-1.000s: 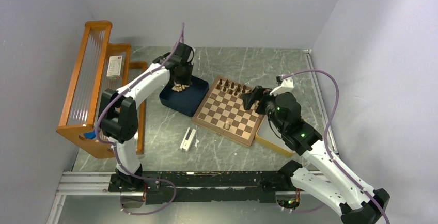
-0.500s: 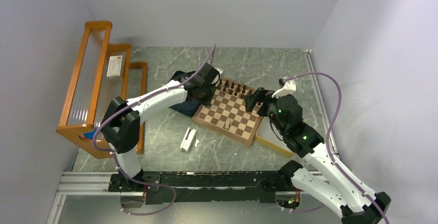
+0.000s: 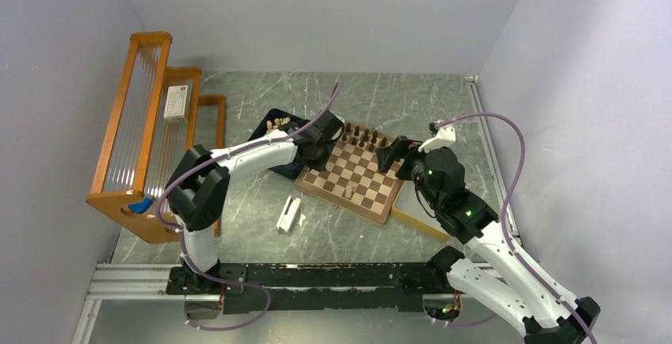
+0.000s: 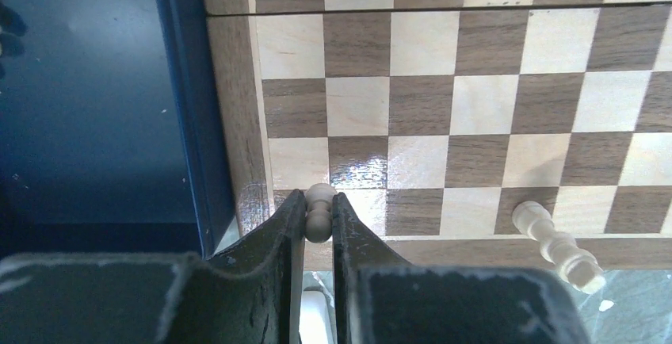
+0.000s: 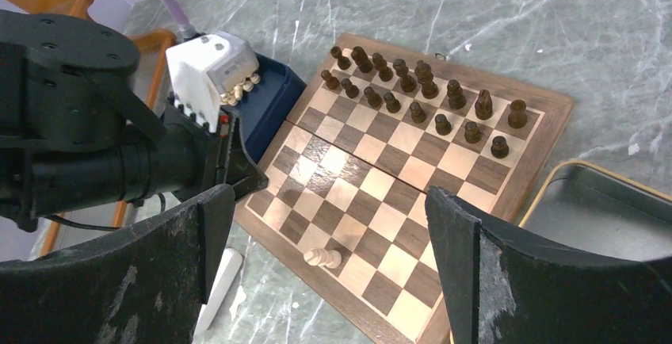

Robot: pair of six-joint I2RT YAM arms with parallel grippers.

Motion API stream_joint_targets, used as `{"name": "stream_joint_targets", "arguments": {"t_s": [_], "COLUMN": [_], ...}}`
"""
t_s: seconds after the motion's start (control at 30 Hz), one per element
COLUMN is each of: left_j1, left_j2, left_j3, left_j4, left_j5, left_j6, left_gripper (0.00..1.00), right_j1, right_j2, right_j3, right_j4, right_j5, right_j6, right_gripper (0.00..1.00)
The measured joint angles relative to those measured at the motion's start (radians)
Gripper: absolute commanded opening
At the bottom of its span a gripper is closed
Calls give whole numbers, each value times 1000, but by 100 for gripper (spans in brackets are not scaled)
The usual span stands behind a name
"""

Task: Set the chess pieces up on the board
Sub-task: Place the chess piece on the chessboard.

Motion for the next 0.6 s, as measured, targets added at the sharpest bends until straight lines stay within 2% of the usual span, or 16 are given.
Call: {"name": "stream_joint_targets", "arguments": {"t_s": [0.6], "left_j1": [-3], "left_j2": [71], "left_j3": [-11], "left_j4": [7], "left_j5": [-13], "left_j6": [-3], "left_gripper": [15], "right_j1": [0], "right_j2": [8], "right_j3": [2], "right_j4": [-18], "right_j5": [6], "right_j6": [-22], "right_gripper": [95]}}
